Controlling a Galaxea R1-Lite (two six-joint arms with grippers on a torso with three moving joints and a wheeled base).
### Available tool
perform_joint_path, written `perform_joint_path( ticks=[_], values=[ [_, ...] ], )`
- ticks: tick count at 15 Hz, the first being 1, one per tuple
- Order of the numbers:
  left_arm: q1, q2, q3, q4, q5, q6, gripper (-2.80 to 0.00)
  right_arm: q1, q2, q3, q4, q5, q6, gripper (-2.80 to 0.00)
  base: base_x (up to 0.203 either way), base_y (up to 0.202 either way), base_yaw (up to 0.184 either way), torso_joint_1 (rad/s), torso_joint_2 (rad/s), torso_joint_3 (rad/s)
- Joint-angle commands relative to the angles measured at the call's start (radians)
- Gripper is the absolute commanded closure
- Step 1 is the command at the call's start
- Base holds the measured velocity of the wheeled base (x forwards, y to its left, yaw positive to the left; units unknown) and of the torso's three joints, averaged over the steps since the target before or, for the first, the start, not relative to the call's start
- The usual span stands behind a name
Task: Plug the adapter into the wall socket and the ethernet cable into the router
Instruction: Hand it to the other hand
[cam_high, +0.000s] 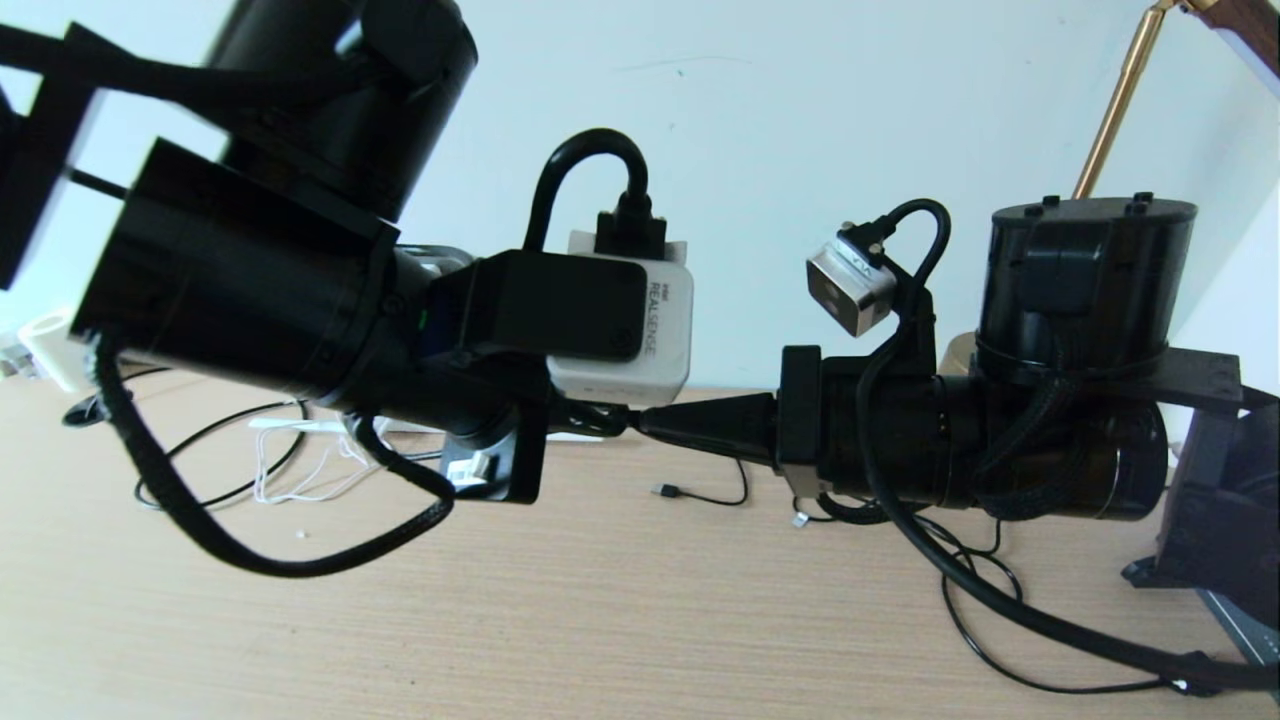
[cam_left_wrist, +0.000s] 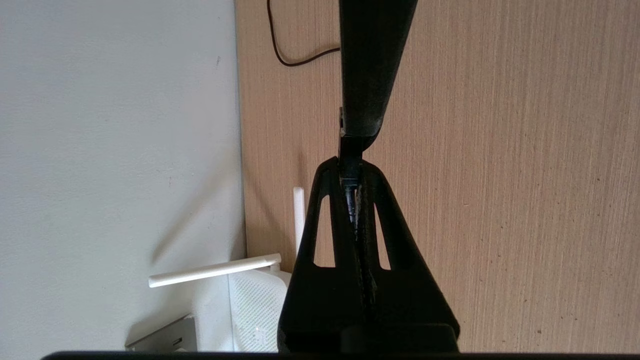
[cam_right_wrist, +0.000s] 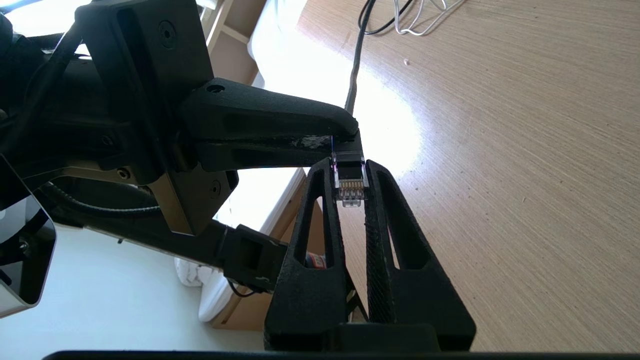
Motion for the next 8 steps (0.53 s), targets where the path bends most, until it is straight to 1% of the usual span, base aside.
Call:
perform_joint_path(
  ticks=[1,3,5,6,7,8],
  values=[
    [0.000,0.000,0.000,0.004,0.000,0.006,0.00,0.001,0.000,0.000,-0.003,0.003,0.006,0.00,0.000,0.000,0.000,0.000,0.00,0.000],
    [0.000,0.000,0.000,0.006,0.000,0.000,0.00,0.001,-0.002,0.000,-0.003,0.004,0.006,0.00,0.000,0.000,0.000,0.000,0.00,0.000],
    [-0.003,-0.004,0.003,0.011,0.000,-0.031,0.00,0.001,0.000,0.000,-0.003,0.004,0.006,0.00,0.000,0.000,0.000,0.000,0.00,0.000],
    [-0.006,-0.007,0.008,0.014,0.000,-0.037,0.00,0.001,0.000,0.000,-0.003,0.004,0.007,0.00,0.000,0.000,0.000,0.000,0.00,0.000],
    [-0.006,-0.009,0.008,0.016,0.000,-0.037,-2.80,0.001,0.000,0.000,-0.003,0.004,0.007,0.00,0.000,0.000,0.000,0.000,0.00,0.000],
    [-0.006,-0.009,0.008,0.015,0.000,-0.038,-2.80,0.001,0.000,0.000,-0.003,0.004,0.009,0.00,0.000,0.000,0.000,0.000,0.00,0.000]
  ],
)
